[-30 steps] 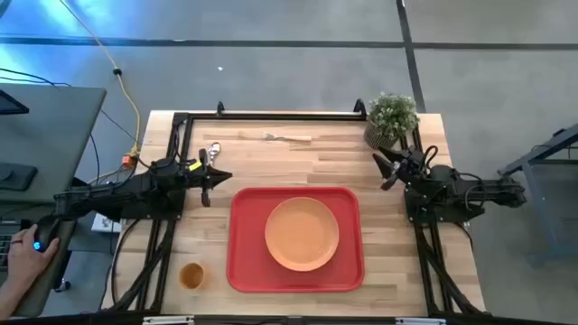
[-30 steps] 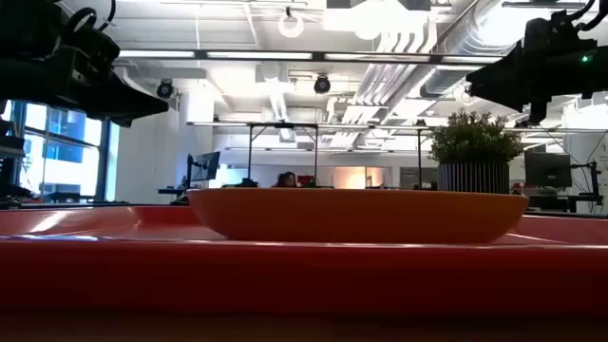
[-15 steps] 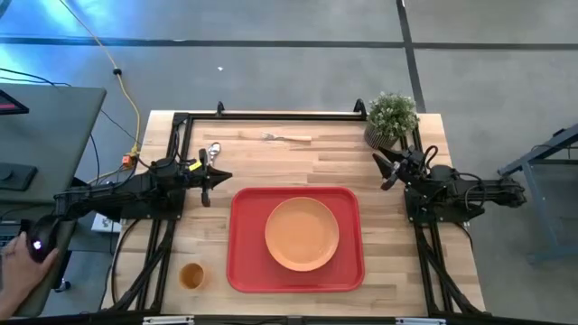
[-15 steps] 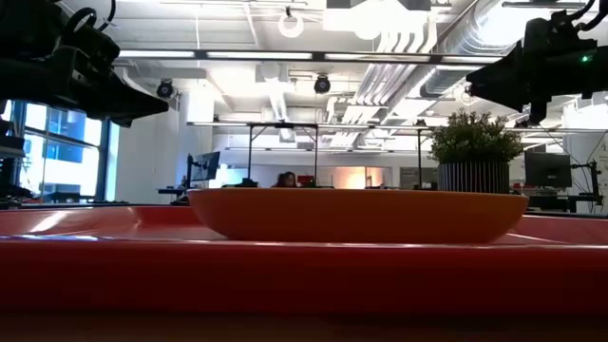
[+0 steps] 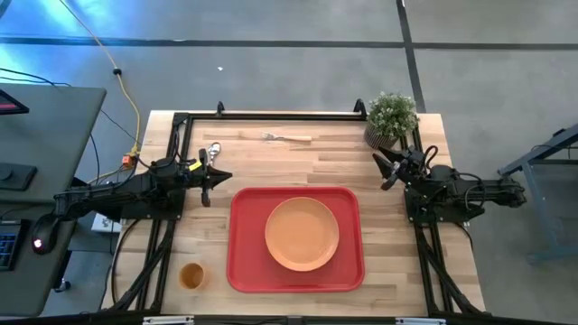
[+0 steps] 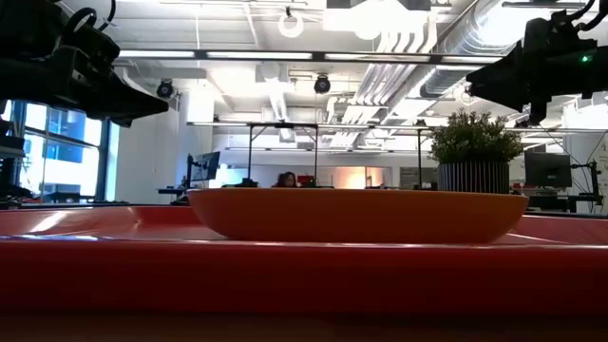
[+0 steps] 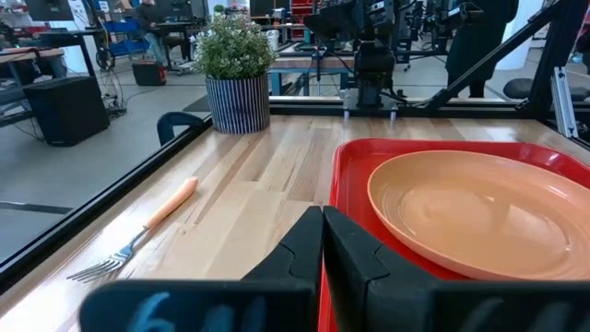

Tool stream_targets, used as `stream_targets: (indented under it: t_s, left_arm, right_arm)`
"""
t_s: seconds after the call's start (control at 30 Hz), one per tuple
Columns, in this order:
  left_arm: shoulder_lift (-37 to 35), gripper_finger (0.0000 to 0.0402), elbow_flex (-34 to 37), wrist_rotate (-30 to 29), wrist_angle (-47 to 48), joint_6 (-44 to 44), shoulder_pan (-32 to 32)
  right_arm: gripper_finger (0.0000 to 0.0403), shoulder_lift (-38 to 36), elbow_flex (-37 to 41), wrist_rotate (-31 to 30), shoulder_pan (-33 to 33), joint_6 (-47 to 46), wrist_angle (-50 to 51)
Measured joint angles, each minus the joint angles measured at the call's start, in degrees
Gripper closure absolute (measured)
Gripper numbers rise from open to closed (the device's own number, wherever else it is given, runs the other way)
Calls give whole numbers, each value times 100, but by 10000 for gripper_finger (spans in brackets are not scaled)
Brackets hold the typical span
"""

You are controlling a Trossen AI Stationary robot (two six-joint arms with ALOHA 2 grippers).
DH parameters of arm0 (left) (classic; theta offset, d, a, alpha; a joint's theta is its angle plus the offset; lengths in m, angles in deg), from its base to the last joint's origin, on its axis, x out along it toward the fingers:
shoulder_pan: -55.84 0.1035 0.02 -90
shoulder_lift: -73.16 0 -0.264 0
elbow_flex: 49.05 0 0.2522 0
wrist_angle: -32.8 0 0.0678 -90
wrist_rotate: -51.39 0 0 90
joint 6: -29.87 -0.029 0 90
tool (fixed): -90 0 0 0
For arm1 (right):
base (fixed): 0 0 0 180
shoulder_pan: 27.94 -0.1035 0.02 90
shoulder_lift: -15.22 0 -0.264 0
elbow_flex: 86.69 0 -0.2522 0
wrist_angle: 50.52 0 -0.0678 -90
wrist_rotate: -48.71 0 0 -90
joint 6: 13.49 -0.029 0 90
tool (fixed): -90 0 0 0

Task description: Pick and place plate/cup/fork/spoon on tray

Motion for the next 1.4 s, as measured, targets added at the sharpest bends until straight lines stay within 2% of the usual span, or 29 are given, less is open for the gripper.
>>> stream_targets:
  t_s: [1.07,1.27,1.4]
  left_arm:
    - [-1,398,1,-1,-12,0,0]
    - [0,398,2,0,-489,39,1]
    - [30,398,0,-1,-1281,-417,0]
  right_arm:
    - [224,0,0,-1,2,2,-1]
    - [224,-2,0,-1,2,0,-1]
    - [224,0,2,1,2,0,-1]
